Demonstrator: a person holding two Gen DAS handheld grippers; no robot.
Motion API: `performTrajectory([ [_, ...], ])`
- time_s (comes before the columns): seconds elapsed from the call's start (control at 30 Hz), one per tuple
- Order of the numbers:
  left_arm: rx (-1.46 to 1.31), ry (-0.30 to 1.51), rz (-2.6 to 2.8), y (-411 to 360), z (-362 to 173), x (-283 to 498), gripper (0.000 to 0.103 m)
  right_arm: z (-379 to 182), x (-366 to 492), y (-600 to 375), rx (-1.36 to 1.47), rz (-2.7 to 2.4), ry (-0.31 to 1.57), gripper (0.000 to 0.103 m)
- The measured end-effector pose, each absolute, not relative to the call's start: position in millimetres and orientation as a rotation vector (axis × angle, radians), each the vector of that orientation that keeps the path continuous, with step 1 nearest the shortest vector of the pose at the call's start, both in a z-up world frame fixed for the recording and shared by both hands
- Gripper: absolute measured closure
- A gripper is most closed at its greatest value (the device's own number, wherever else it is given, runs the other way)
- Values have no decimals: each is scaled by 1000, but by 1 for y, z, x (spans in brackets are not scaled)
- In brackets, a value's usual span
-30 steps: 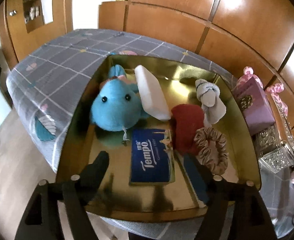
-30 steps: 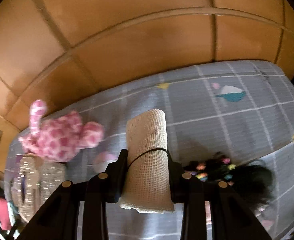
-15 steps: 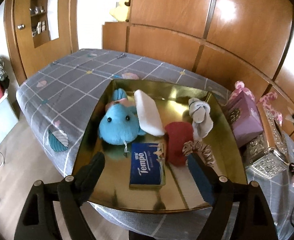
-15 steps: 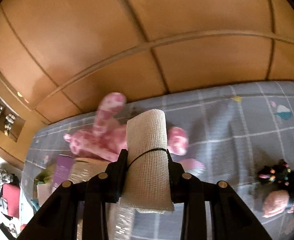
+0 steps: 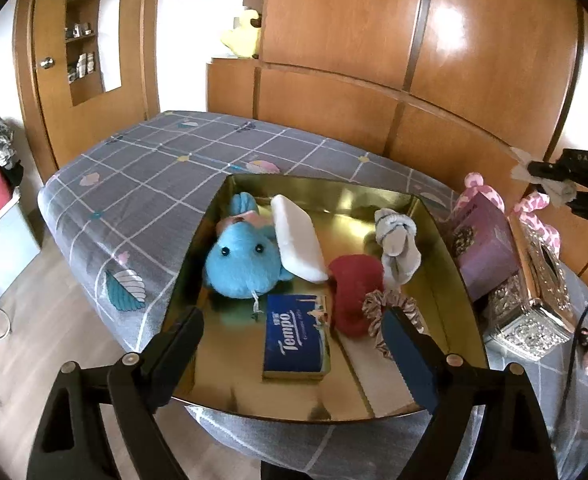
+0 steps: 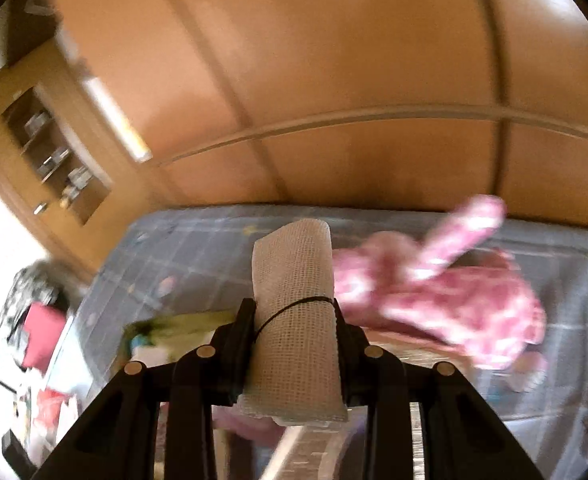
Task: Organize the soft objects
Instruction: 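Carry the rolled beige towel to the gold tray and release it with the right tool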
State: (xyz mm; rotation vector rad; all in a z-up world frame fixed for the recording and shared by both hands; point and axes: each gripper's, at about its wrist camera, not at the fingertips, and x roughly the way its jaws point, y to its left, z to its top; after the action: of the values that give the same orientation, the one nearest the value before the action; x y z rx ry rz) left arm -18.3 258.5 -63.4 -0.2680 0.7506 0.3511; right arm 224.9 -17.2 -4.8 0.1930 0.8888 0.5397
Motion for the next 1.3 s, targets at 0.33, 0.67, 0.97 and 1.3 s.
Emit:
performTrajectory([
  [0.33,-313,710,434,282,-55,-28,12,-42,141,86,-80,801,984,70],
  [0.67,-278,706,411,269,-53,-27,9,-98,102,104,-191,707,1078,66],
  [0.97,-249,689,396,258,-46,-29,9,-89,96,91,-123,716,1051,58],
  [1.3,-217,683,370,245,-42,-29,9,-60,77,56,-126,651,904,36],
])
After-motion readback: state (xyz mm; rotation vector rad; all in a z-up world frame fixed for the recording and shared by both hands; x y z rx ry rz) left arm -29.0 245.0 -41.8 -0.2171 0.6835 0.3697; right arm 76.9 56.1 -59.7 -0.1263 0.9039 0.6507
